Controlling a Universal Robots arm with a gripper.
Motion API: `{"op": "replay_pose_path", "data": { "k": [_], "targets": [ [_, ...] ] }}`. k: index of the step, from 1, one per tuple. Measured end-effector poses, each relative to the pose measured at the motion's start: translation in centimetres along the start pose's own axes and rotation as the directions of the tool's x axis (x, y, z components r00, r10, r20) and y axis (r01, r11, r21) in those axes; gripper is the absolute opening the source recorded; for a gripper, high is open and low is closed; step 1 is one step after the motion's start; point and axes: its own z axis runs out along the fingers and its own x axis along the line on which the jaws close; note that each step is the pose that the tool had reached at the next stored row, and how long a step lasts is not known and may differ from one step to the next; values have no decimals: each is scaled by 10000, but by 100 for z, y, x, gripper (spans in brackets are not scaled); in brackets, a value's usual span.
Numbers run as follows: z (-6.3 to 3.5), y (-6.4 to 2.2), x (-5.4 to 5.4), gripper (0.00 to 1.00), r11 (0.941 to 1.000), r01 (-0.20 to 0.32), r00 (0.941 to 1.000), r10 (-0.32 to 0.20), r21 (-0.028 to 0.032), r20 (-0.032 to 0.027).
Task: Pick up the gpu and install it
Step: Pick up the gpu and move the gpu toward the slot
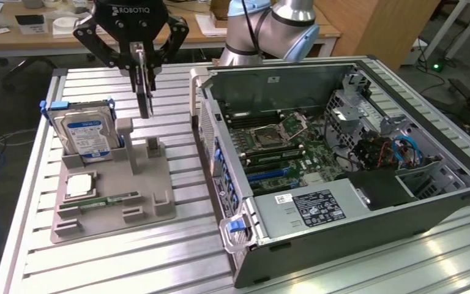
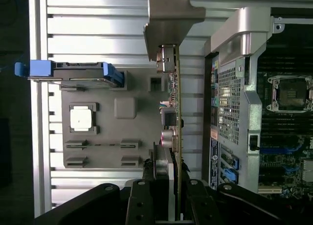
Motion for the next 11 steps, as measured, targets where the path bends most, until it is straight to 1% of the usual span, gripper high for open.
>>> {"op": "replay_pose_path", "data": {
  "k": [4,11],
  "targets": [
    [-2,0,-2,28,10000,0,10000,0,2,-3],
    [0,1,-75,28,10000,0,10000,0,1,-2]
  ]
}}
